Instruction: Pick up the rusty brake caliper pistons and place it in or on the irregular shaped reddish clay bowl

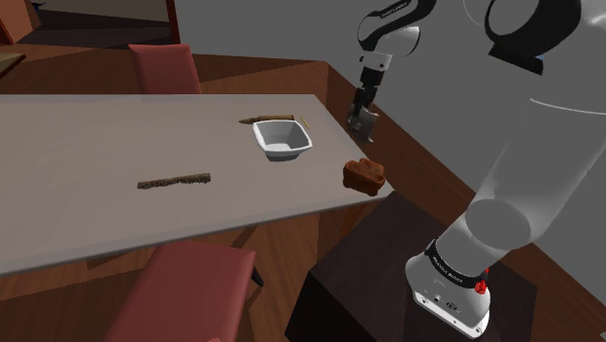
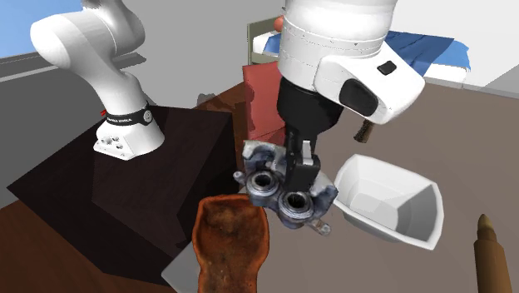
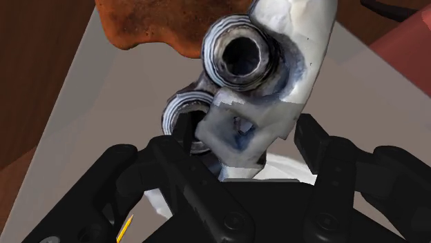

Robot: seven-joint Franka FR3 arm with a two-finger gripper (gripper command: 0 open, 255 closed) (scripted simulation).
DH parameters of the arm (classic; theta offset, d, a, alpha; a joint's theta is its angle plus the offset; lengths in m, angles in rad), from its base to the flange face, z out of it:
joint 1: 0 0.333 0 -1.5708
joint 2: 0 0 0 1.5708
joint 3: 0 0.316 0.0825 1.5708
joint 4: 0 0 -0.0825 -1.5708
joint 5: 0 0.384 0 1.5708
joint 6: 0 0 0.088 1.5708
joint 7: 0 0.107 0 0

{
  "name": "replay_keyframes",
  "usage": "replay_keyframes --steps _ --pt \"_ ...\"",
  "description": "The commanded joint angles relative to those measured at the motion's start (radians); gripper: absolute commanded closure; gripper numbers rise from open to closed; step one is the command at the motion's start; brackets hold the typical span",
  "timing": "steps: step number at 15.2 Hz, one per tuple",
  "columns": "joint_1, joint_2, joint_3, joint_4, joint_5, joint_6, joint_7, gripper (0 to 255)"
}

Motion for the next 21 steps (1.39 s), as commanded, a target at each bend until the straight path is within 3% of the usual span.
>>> replay_keyframes --steps 1,7,21 --pt "-0.003 -0.07 -0.014 -0.081 -0.023 0.014 -0.011 255" --pt "-0.035 -0.289 -0.059 -0.285 -0.119 0.012 -0.043 255" --pt "-0.039 -0.182 -0.06 -0.37 -0.066 0.194 -0.089 255"
